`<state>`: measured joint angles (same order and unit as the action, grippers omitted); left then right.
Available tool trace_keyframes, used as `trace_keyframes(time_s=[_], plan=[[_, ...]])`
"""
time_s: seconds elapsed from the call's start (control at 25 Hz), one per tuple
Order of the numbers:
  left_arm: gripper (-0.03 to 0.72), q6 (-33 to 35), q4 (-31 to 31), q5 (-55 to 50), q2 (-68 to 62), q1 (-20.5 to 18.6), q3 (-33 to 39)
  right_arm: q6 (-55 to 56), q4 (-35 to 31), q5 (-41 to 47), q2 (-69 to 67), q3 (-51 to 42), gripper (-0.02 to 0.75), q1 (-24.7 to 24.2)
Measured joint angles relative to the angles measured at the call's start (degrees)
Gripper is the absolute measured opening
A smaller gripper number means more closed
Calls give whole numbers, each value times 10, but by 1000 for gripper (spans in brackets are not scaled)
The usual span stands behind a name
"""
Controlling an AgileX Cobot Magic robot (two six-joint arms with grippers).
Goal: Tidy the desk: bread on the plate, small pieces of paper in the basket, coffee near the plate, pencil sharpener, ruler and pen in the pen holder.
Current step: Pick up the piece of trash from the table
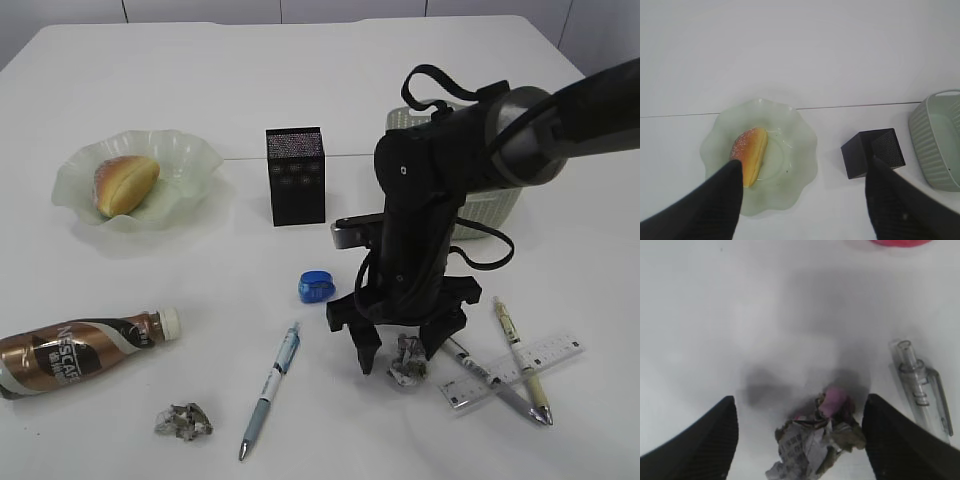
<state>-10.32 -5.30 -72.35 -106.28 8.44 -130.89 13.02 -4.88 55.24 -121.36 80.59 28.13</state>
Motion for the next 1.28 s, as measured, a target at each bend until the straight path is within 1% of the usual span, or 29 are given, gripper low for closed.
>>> trace_keyframes(time_s=[0.28,0.36,0.44,0.72,0.84,0.96,1.04,1.16,1.28], plan=[[559,0,0,0,0,0,0,-1,0,8,0,0,563,0],[559,0,0,0,0,0,0,-1,0,8,0,0,544,0],[559,0,0,0,0,0,0,-1,0,8,0,0,496,0],[559,0,0,0,0,0,0,-1,0,8,0,0,281,0],[559,0,0,0,0,0,0,-1,0,10,0,0,152,0],[559,0,0,0,0,0,0,-2,0,10,0,1,40,0],[559,0,0,0,0,0,0,-2,0,13,0,1,1,0],[559,0,0,0,0,0,0,-2,-2,22,0,3,-9,0],[559,0,0,0,0,0,0,-2,-4,62,0,22,-12,0]])
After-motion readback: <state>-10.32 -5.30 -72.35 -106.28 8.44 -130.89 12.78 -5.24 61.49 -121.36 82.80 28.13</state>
